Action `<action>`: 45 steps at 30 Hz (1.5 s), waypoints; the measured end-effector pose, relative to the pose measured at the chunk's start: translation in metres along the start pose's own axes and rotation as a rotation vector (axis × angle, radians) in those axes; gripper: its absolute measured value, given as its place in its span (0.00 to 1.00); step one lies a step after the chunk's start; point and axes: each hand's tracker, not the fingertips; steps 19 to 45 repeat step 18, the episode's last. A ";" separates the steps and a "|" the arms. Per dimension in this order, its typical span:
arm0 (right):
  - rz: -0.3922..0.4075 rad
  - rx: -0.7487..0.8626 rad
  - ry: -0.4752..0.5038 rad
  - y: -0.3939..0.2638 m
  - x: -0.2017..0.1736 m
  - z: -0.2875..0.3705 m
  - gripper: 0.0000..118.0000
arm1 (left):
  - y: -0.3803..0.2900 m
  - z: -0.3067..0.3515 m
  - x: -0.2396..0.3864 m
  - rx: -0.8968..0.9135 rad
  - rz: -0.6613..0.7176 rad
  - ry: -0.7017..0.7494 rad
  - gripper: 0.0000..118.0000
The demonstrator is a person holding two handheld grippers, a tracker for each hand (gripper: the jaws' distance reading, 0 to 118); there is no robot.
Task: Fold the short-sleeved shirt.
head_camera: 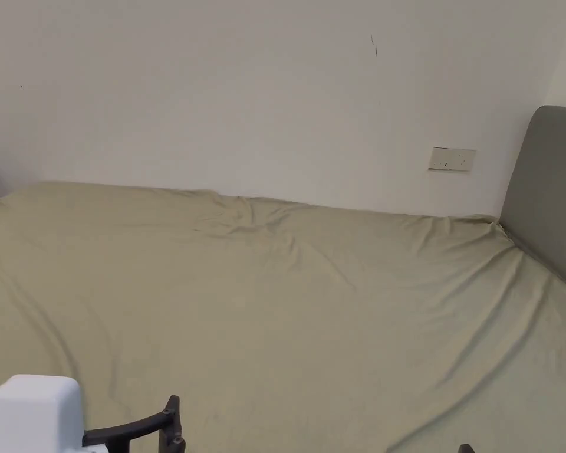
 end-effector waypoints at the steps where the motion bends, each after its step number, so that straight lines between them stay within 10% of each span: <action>1: 0.001 -0.001 -0.002 0.000 0.000 0.000 1.00 | 0.000 -0.001 0.000 -0.003 -0.003 -0.001 1.00; 45: -0.008 -0.012 -0.017 0.001 0.004 -0.002 1.00 | 0.002 -0.005 0.003 -0.012 -0.004 -0.008 1.00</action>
